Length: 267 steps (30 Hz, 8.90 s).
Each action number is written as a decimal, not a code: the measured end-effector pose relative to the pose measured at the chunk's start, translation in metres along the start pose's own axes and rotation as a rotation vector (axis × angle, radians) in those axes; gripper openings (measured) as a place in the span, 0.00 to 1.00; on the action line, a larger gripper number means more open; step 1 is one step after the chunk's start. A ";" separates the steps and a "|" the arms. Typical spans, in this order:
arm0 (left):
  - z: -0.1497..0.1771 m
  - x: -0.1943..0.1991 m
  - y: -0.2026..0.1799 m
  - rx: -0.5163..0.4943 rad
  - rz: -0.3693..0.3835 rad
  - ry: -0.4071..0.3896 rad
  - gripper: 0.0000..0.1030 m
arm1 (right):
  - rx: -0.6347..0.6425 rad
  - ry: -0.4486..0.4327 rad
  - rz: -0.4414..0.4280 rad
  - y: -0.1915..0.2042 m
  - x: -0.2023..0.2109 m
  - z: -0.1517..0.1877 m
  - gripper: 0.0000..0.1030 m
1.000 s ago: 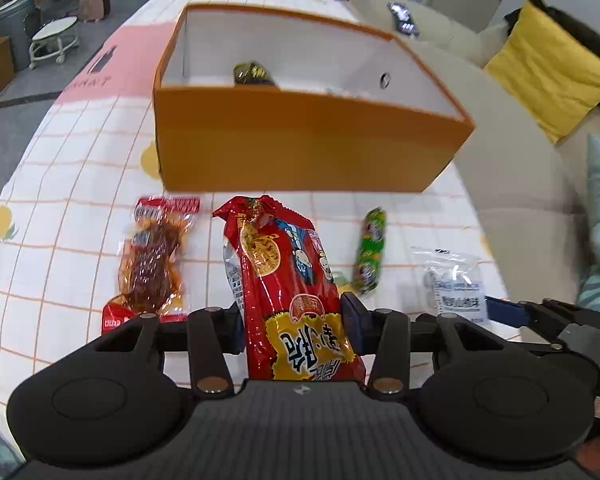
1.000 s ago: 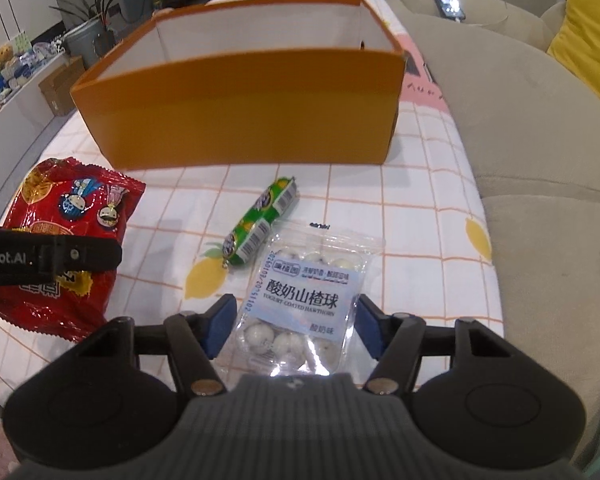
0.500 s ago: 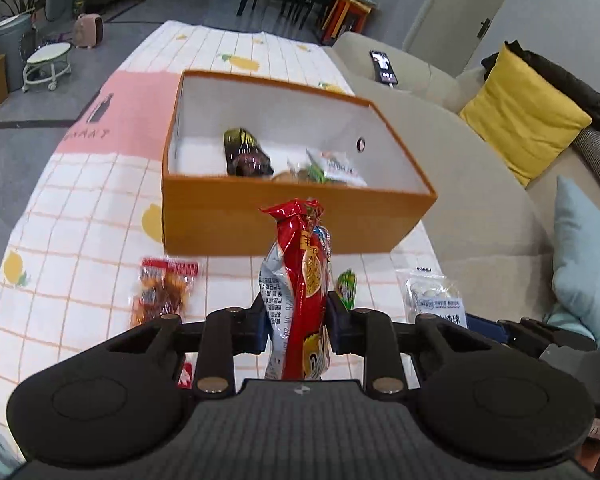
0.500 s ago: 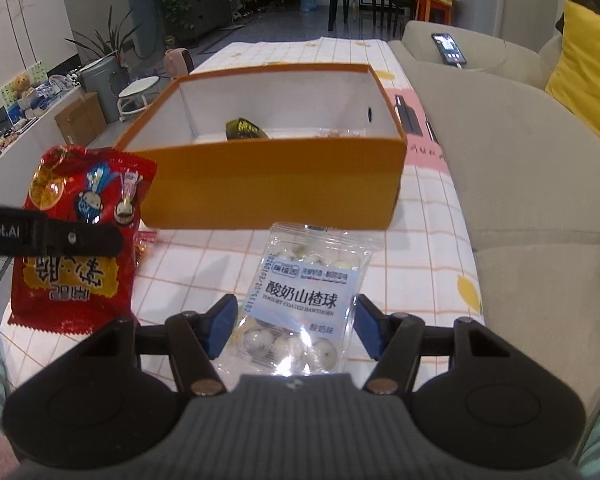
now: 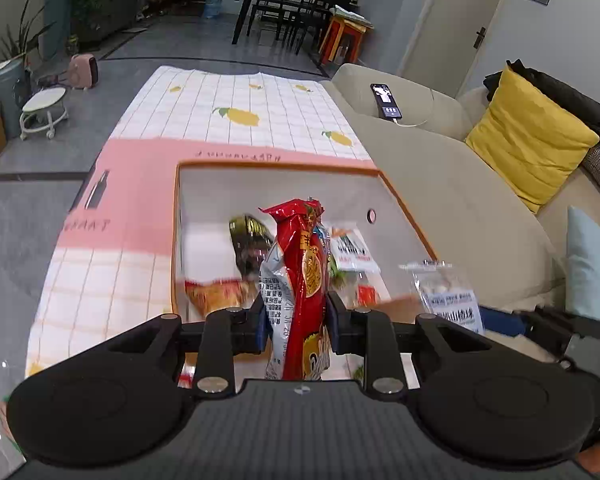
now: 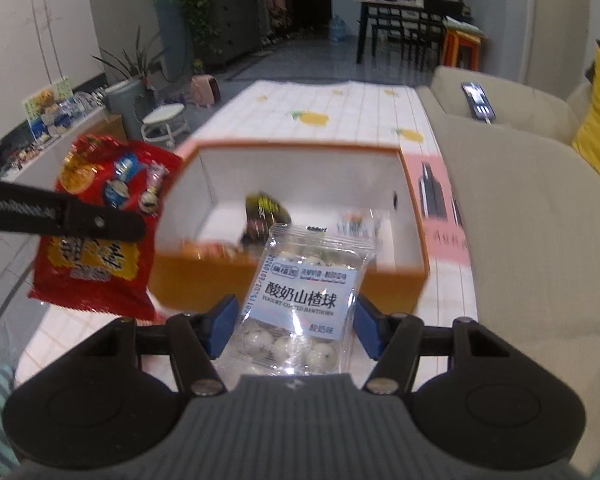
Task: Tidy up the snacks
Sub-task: 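Lift both bags and carry them over the orange box, then lower both bags into the box and open both tools, then withdraw both tools from the box toward the remaining snacks, then grasp the red-labelled meat strip pack with the left tool while the right grasps the green sausage, then lift both snacks and carry them over the orange box, then lower both snacks into the box and open both tools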
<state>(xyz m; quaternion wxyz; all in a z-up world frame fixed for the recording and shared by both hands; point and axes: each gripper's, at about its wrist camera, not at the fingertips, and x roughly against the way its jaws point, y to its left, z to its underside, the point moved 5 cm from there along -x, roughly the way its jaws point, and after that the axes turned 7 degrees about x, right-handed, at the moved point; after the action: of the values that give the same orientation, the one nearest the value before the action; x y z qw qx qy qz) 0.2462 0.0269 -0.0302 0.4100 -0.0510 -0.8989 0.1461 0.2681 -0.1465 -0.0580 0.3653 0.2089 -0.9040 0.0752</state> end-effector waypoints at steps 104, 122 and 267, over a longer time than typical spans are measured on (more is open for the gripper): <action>0.076 0.016 0.032 -0.116 -0.154 0.039 0.64 | -0.074 -0.062 0.126 0.017 0.023 0.083 0.72; 0.105 -0.042 0.072 0.030 -0.283 0.134 0.65 | -0.173 0.079 0.087 0.022 -0.050 0.099 0.59; -0.047 -0.095 0.006 0.180 -0.001 0.212 0.62 | -0.034 0.182 0.035 -0.062 -0.091 -0.066 0.19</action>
<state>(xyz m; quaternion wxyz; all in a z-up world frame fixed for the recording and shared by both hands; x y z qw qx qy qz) 0.3438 0.0227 -0.0718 0.5054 -0.0287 -0.8339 0.2200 0.3949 -0.1545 -0.0743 0.4482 0.1793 -0.8717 0.0848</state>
